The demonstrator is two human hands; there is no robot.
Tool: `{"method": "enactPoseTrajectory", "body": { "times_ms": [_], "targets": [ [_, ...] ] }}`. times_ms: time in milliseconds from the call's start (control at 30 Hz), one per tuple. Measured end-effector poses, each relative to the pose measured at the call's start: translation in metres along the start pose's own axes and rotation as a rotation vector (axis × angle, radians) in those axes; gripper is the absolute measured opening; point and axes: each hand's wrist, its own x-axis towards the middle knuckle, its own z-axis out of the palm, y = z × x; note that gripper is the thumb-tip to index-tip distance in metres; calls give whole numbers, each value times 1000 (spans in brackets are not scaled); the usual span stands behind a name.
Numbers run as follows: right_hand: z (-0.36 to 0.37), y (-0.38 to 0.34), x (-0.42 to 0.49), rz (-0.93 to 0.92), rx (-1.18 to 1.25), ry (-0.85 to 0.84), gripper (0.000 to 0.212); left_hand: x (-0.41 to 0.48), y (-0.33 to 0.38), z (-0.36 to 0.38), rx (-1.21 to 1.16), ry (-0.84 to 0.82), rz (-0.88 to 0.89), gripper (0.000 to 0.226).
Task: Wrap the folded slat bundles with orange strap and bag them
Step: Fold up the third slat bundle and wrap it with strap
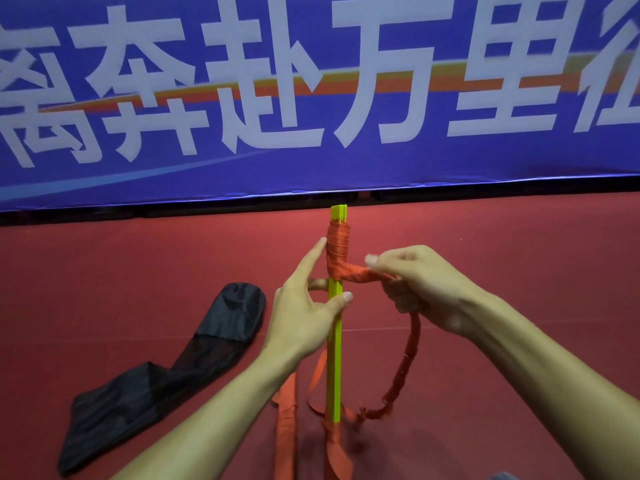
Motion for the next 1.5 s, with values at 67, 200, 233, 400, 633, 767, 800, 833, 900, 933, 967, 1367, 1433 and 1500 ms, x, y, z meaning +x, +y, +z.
{"method": "enactPoseTrajectory", "body": {
  "times_ms": [67,200,233,400,633,767,800,833,900,933,967,1367,1433,1500],
  "targets": [
    [0,3,-1,-64,-88,40,24,1,1,0,-24,-1,-10,87],
    [2,5,3,-156,-395,190,26,1,2,1,-68,-35,-50,82],
    [2,4,4,-177,-501,223,28,0,2,1,-88,-44,-58,81],
    [1,4,3,-245,-768,344,36,0,5,4,-209,-72,-99,77],
    [-2,10,8,-349,-619,397,48,-9,18,12,-444,-205,-29,70],
    [0,14,9,-386,-515,395,38,-9,18,15,-507,-202,-8,79],
    [1,14,8,-381,-480,385,35,-9,19,15,-506,-198,-3,79],
    [1,13,7,-368,-428,371,32,-9,19,15,-506,-195,3,79],
    [3,12,6,-316,-245,329,27,-10,19,17,-505,-174,13,75],
    [6,12,6,-283,-134,307,25,-10,19,18,-501,-156,12,73],
    [10,13,6,-253,-33,293,23,-9,18,19,-495,-139,5,72],
    [28,19,5,-236,163,447,34,-12,16,13,218,3,122,111],
    [25,16,4,-265,113,398,24,-10,14,11,228,17,110,110],
    [19,14,3,-288,2,351,12,-6,9,9,211,51,88,111]
  ]
}}
